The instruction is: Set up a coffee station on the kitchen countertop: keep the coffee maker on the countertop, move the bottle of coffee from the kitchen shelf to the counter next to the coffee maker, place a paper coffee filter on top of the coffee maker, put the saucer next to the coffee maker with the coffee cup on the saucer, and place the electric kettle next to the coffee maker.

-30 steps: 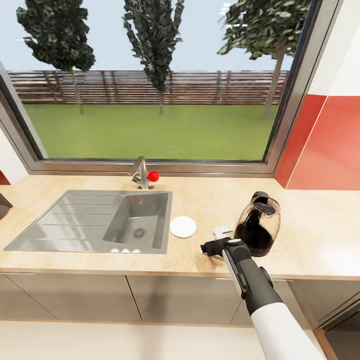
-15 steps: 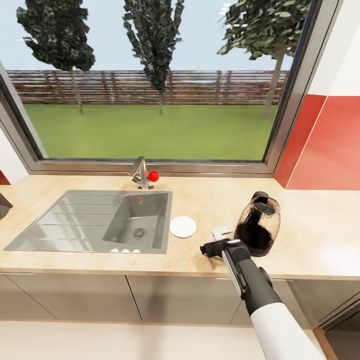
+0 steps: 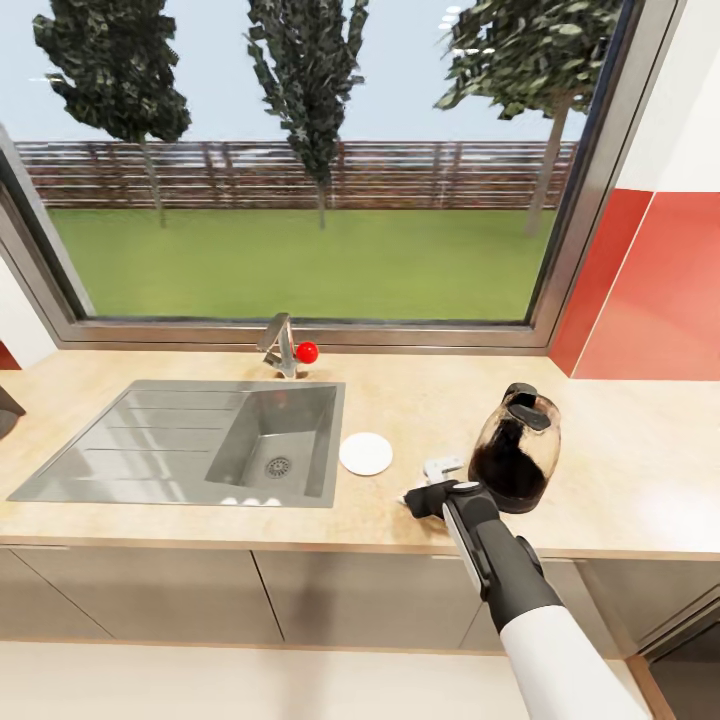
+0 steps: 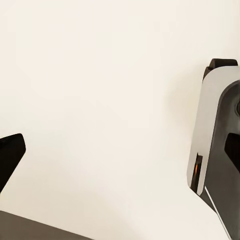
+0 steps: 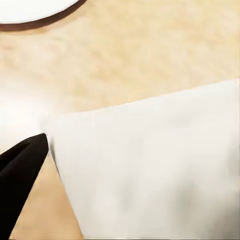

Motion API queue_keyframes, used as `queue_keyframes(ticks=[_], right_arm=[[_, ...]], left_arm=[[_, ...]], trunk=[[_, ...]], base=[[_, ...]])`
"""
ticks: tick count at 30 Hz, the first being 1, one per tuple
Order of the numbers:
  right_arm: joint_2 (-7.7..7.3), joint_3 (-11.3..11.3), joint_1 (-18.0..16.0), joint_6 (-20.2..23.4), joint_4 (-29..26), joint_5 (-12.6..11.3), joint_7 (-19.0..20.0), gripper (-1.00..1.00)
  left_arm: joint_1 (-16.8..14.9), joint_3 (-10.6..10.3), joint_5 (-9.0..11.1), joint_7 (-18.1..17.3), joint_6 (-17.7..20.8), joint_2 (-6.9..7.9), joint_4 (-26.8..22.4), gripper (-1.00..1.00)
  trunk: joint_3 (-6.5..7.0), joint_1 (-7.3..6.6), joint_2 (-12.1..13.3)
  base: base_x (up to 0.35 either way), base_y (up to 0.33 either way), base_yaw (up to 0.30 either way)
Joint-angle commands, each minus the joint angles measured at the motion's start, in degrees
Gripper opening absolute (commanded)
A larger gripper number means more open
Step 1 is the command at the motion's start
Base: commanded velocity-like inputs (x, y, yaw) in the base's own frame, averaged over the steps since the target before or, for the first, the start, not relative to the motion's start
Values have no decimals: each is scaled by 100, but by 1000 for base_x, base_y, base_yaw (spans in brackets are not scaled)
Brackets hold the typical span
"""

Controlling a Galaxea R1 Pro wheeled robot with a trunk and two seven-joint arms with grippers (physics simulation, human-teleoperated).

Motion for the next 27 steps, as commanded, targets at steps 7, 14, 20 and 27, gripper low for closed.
queue_keyframes(ticks=[7,14,20,27], right_arm=[[1,-2,-4,25,-6,71,48,-100],[1,-5,-4,25,-6,72,48,-100],[1,-4,-4,26,-6,69,48,-100],[2,-4,-4,29,-11,70,48,-100]], left_arm=[[-5,35,-11,1,-21,-2,5,100],[-5,35,-11,1,-21,-8,5,100],[-5,35,-10,1,-21,-10,5,100],[-5,35,-10,1,-21,-11,5,100]], trunk=[[-12,3,-11],[-12,3,-11],[-12,3,-11],[-12,3,-11]], base=[[0,0,0],[0,0,0],[0,0,0],[0,0,0]])
